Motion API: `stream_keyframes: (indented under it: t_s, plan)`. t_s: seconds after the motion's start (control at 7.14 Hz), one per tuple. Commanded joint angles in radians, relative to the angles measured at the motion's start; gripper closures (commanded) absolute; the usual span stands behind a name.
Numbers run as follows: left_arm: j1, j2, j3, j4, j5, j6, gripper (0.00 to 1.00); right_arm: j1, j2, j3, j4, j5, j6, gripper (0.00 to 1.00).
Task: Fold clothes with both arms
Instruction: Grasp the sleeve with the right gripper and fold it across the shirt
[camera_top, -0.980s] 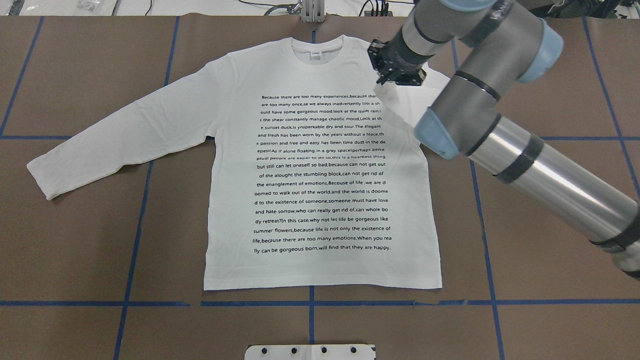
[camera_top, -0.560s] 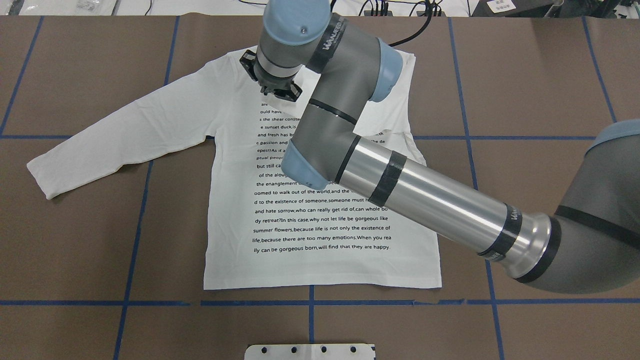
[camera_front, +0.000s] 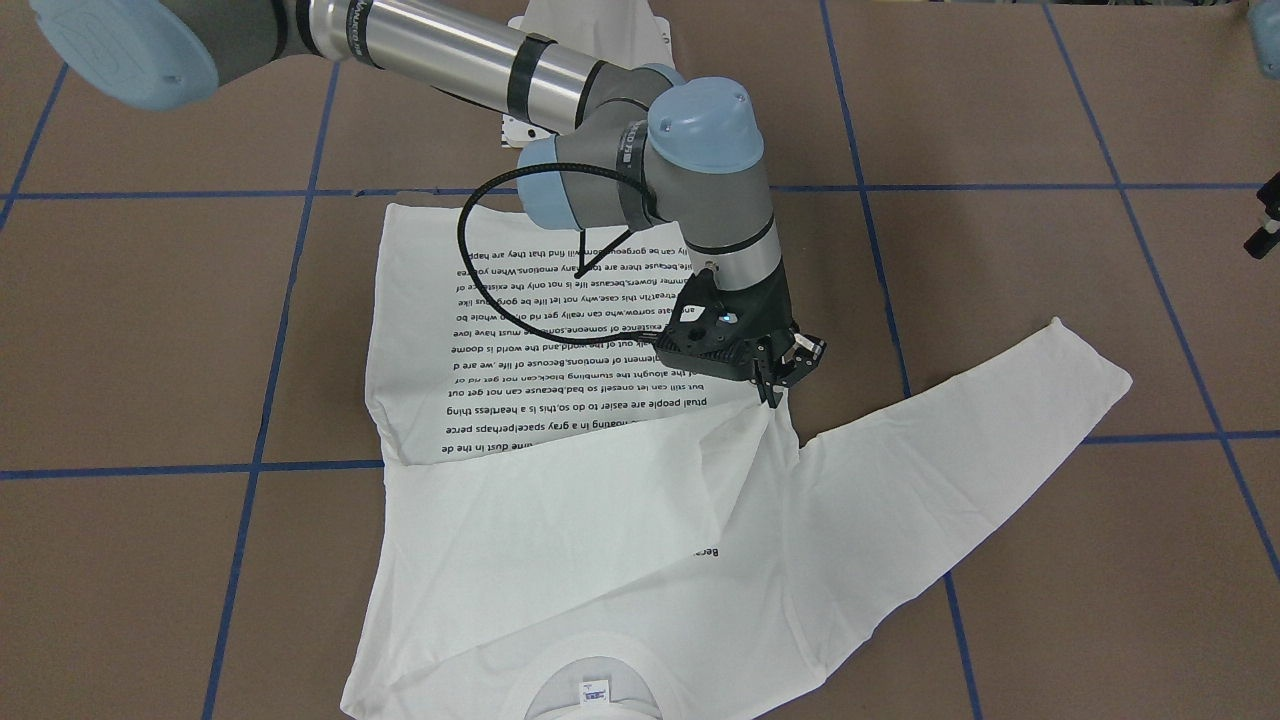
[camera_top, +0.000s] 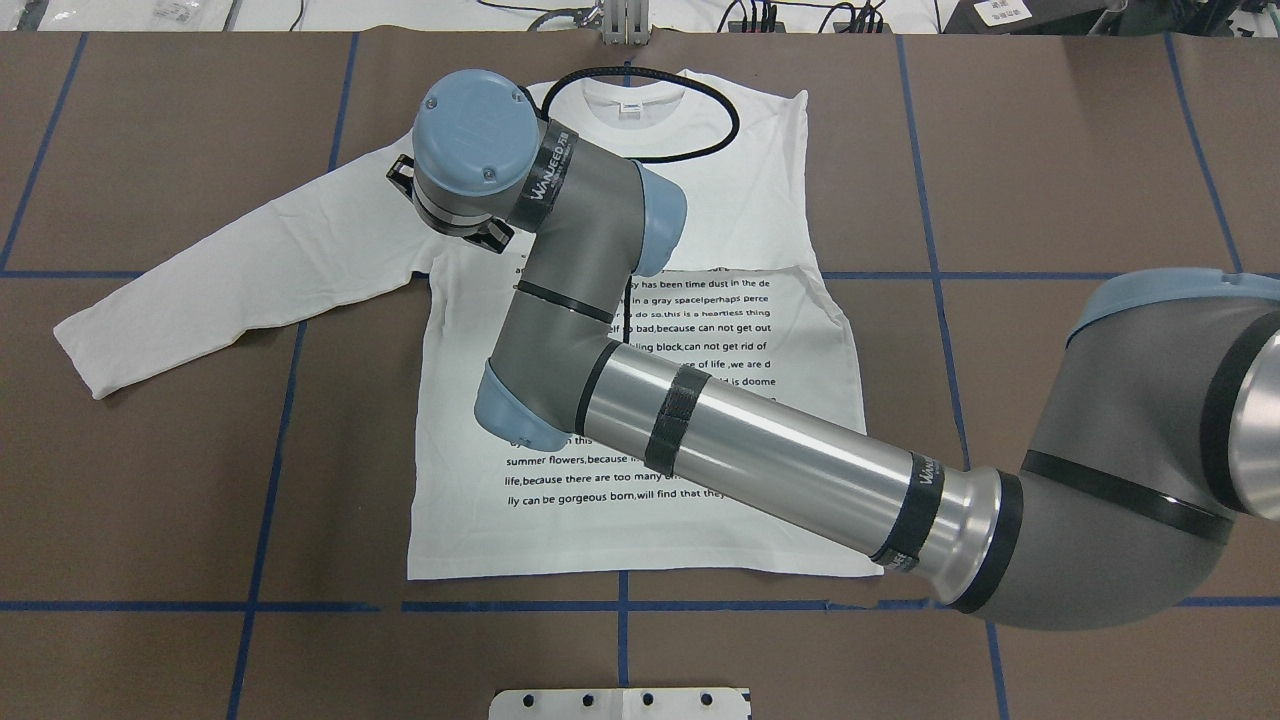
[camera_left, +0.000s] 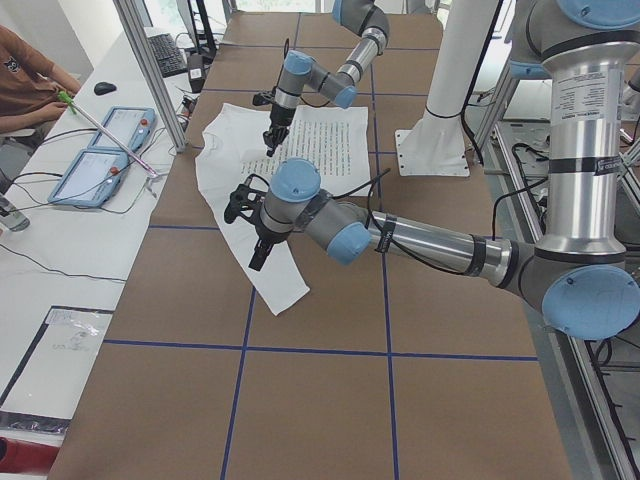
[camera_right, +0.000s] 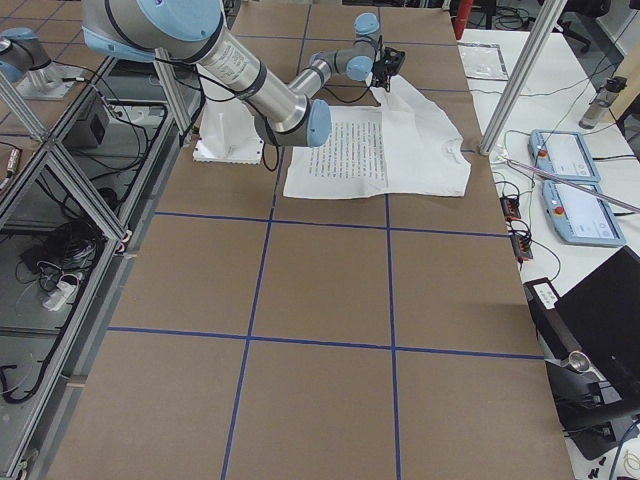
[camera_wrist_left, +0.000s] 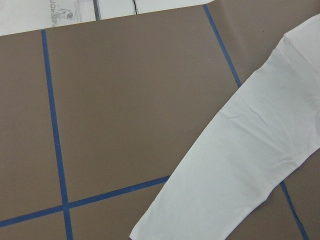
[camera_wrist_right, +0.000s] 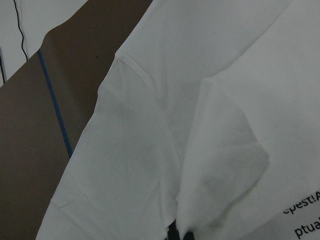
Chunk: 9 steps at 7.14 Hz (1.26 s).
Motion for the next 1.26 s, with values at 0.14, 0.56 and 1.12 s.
stream_keyframes:
  t_s: [0.14,0.56,1.12]
  plan:
    - [0.014,-0.049,0.156,-0.014,0.0,0.001,0.01,-0.006,0.001,-0.037,0.045,-0.038,0.002,0.01]
    - [0.169,-0.182,0.334,-0.039,0.026,-0.122,0.02,0.003,-0.009,0.018,0.037,-0.04,0.017,0.01]
    - [0.292,-0.215,0.535,-0.188,0.054,-0.196,0.11,0.238,-0.322,0.336,-0.015,0.211,0.003,0.01]
